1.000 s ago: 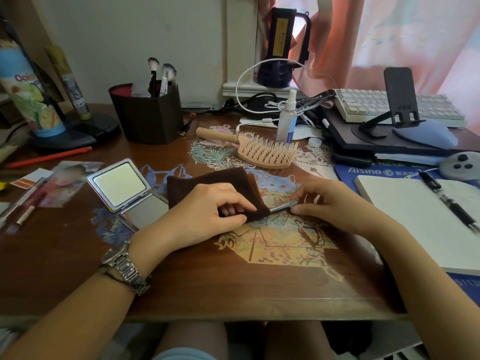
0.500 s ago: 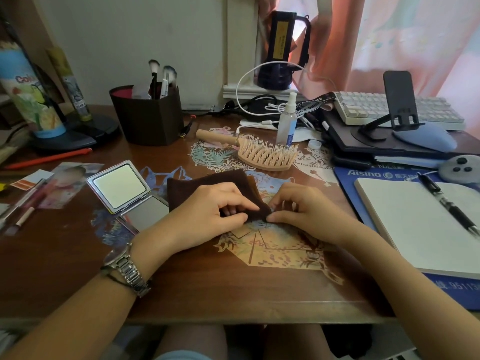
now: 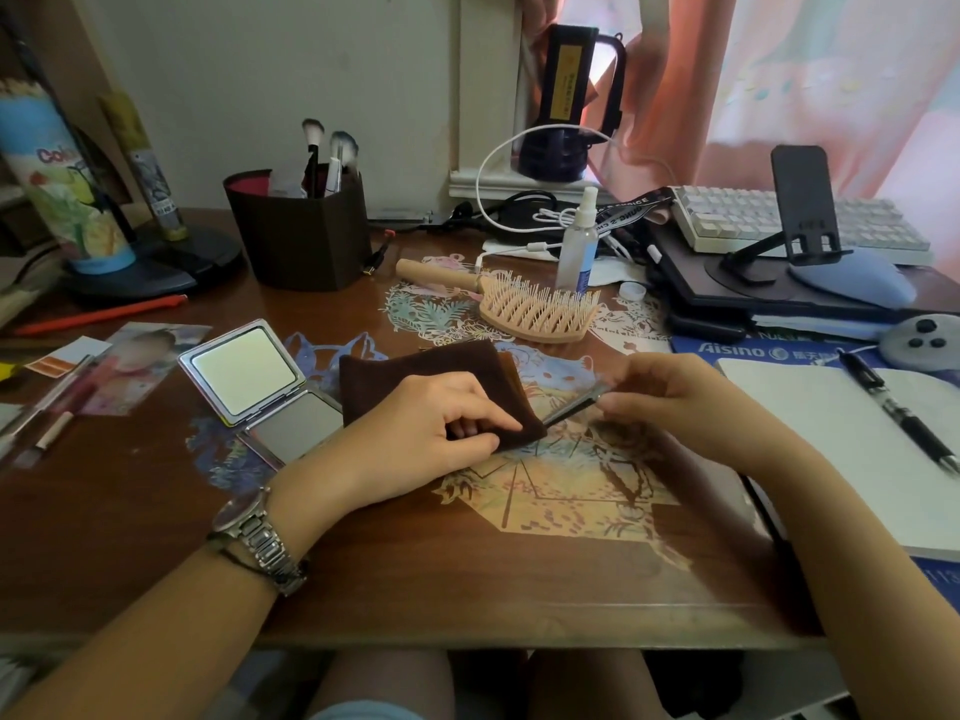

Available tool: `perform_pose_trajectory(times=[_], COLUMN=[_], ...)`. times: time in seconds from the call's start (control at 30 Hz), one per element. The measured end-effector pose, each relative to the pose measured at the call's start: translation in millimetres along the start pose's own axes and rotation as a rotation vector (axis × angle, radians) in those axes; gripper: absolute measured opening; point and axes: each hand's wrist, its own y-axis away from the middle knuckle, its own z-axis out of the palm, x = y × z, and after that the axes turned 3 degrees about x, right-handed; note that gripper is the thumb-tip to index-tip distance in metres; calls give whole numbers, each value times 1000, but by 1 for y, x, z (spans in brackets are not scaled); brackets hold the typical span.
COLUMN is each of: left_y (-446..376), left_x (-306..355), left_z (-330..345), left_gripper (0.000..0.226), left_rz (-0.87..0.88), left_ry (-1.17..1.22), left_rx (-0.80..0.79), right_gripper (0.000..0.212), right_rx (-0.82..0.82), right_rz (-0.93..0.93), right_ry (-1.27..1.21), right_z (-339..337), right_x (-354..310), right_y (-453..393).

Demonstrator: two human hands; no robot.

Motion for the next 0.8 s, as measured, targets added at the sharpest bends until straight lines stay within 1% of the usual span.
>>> perform_pose_trajectory(times=[0.17, 0.33, 0.4, 0.5, 0.57, 0.63, 0.67, 0.73, 0.8], left_y=[0, -1, -1, -1, -1, -1, -1, -1, -1], left_x=[0, 0, 0, -1, 0, 0, 0, 0, 0], left_z=[1, 1, 2, 1, 1, 1, 1, 1, 1], left_gripper=[25, 25, 25, 25, 25, 26, 26, 26, 26], left_rz=[6, 3, 2, 1, -1, -2, -2, -4, -4], left_ry=[-13, -14, -15, -12, -13, -12, -12, -11, -11], left_rx=[6, 5, 6, 4, -2, -8, -11, -15, -13], right_gripper=[7, 12, 14, 13, 15, 17, 19, 19, 14], right_rx=[30, 61, 33, 4, 62, 163, 223, 343, 419], right_rz=[50, 91, 112, 111, 78, 46, 39, 54, 72], right_ry=[-240, -394, -444, -660, -732, -742, -707, -569, -387], right_z=[2, 9, 13, 17, 16, 11, 8, 2, -1], right_x=[-5, -14, -17, -21, -21, -19, -17, -11, -4], right_y=[3, 2, 2, 1, 1, 0, 0, -2, -4])
